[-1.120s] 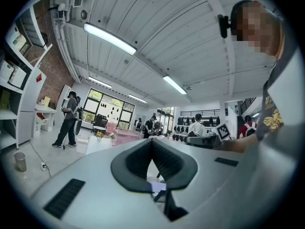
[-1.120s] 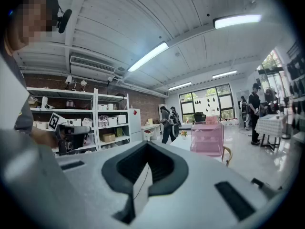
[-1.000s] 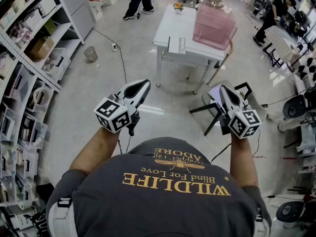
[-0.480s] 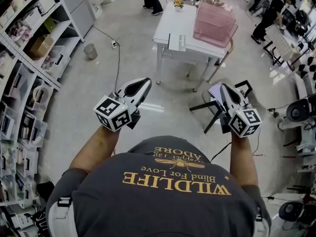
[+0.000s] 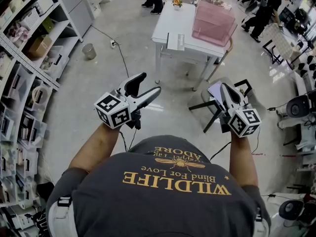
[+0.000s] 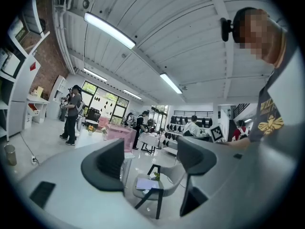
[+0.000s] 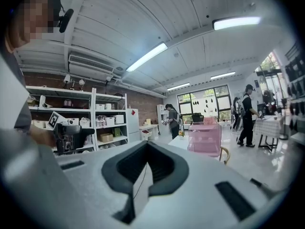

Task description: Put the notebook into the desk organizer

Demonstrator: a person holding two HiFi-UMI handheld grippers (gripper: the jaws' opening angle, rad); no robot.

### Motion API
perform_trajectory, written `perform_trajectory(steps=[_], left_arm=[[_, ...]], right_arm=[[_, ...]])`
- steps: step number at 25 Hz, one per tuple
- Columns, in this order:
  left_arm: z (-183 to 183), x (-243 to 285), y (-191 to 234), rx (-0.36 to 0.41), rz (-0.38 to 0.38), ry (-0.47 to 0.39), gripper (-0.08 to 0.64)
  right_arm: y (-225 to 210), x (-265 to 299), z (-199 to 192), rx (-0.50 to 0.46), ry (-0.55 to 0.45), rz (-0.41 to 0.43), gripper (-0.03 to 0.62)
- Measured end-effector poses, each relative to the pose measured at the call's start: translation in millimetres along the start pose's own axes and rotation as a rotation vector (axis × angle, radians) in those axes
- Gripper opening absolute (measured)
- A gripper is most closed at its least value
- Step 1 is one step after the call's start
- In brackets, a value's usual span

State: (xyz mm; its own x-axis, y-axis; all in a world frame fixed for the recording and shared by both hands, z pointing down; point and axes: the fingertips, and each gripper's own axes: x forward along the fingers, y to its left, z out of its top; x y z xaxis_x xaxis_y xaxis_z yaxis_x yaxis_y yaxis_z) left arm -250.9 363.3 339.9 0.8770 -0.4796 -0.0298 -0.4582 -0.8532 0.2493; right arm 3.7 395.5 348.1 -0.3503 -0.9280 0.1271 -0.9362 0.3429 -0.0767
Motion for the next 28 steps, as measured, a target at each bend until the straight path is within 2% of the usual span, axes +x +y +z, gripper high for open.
perform_trajectory(steps=[1,4,10,22,28], left_arm=[[-1,3,-1,-0.001,-0.007,0.006,0.362],[-1,11,-2,0.000,-0.005,0.005,0.385],[-6,38,-22,0.000,-0.003,0.024,0.385],[-34,133,-87,-0.027,-0.030,0.054,0.385],[-33,157,-65,-0.029,-0.046,0.057,0.385]], right_arm=[[-1,0,0,0.000,-0.001,0.000,0.000],[-8,-1,-1,0.005,-0.004,0.002,0.000],[-31,-18,2,0.007,-0.012,0.016,0.000],[-108,-59,-5,-0.025,-0.001,0.045,0.000],[-127,-31,-5,-0.010,-0.002,0.043,0.000]])
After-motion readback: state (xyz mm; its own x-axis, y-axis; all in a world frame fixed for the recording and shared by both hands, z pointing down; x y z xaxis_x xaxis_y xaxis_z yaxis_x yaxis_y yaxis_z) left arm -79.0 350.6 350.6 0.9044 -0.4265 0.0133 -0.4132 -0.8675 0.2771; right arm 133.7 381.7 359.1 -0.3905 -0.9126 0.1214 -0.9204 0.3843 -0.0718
